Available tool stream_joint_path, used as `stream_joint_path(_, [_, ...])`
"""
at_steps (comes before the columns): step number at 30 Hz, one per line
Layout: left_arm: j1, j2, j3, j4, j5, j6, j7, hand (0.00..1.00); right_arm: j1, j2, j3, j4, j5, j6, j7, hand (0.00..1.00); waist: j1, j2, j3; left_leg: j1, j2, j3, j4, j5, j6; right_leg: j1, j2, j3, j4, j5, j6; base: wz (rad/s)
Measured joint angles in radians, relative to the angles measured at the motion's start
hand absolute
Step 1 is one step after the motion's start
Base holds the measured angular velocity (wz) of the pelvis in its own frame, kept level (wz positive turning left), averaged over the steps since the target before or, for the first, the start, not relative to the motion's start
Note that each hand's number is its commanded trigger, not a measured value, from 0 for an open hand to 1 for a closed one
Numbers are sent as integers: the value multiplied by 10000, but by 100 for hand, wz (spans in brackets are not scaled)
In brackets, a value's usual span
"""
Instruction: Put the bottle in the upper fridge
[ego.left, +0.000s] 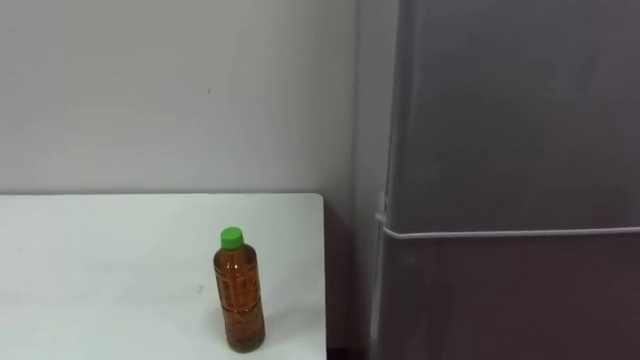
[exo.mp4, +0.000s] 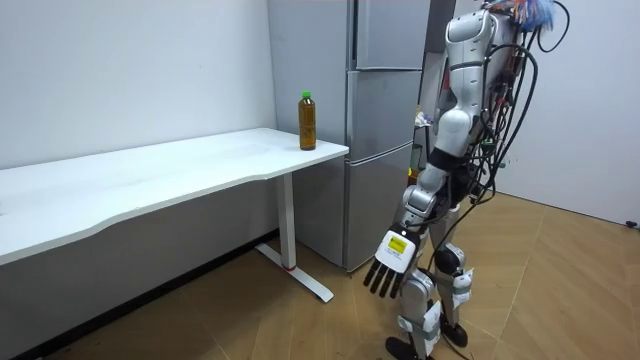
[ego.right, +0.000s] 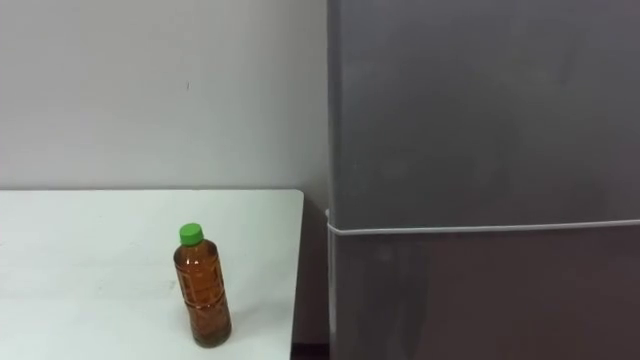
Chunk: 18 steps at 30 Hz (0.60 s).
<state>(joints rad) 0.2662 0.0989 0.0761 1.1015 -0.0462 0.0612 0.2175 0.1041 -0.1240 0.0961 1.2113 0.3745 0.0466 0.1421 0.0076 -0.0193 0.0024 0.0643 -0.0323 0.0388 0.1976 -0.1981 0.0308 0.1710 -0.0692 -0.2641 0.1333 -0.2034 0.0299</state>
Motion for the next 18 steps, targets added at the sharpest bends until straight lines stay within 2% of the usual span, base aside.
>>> stream_joint_path(3, [118, -4, 103, -1, -624, 39, 174, 0, -58, -16, -17, 55, -90, 68, 7, 0, 4, 3, -1, 0, -1, -44, 70, -65, -6, 33, 12, 17, 7, -11, 3, 0])
stream_joint_path(6, [160, -4, 513, -4, -1258, 42, 371, 0, -72, -32, -28, 70, -83, 163, 21, 0, 31, 0, -3, 2, -3, -13, 69, -67, -2, 39, 6, 18, 16, -13, 6, 0])
stream_joint_path(12, [115, 52, 1755, -450, -3023, 38, 912, 0, -20, -92, -372, 28, -195, 339, 10, 0, 184, 76, -6, 9, 4, -89, 83, -71, 2, 44, 6, 11, 22, -13, 7, 0])
stream_joint_path(17, [-24, 268, 1976, -524, -4444, -18, 1520, 0, 178, -392, -650, -105, -248, 370, -293, 0, 255, 268, 0, 160, -52, -167, 63, -72, 6, 228, -15, -57, -7, -26, 29, 3])
stream_joint_path(18, [-68, 295, 2065, -527, -4683, -20, 1553, 0, 232, -438, -808, -107, -234, 369, -300, 0, 291, 382, -56, 182, -52, -174, 60, -80, 11, 240, -23, -104, 6, -39, 32, 0])
